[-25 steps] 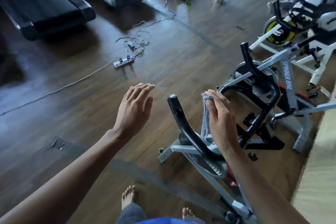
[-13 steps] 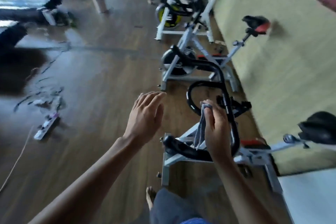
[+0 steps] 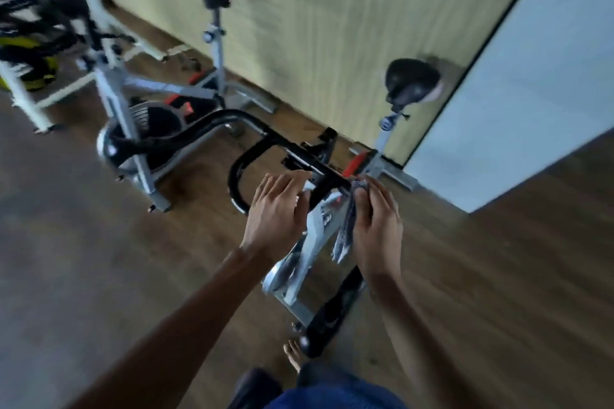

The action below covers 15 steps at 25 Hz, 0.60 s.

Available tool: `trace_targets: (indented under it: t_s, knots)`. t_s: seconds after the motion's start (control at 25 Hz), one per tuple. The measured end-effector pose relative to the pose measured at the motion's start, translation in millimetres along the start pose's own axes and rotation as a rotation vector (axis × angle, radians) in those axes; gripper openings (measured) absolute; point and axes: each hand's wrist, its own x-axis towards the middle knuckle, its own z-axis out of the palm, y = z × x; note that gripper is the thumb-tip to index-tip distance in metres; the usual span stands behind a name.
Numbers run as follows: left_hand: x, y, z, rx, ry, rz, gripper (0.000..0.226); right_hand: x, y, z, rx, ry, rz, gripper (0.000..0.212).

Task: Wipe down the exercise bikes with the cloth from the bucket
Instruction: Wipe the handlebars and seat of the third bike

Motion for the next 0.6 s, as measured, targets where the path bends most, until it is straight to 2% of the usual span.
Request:
trace_targets:
  t_s: [0.2,0.32,0.48,0.6]
  knots:
    - [43.8,-22.1,23.3,-0.035,-0.177,0.145,0.045,9.3,-9.7,25.8,-0.124,0.173,0.204,0.033]
    - [60.7,-34.9,31.8,-0.131,-0.274,0.205,0.039,23.2,-17.1,49.9,-0.221,0.222,0.263,0.030]
    - [62.9,-47.2,33.7,-0.235,-0.314,0.249,0.038,32.8,-3.6,77.0,-0.522,0.175,0.285,0.031]
    - [61.2,-39.3,37.0,-0.330,-0.259,0.293,0.042,31.9,1.9,79.2,-0.711,0.072,0.309,0.046]
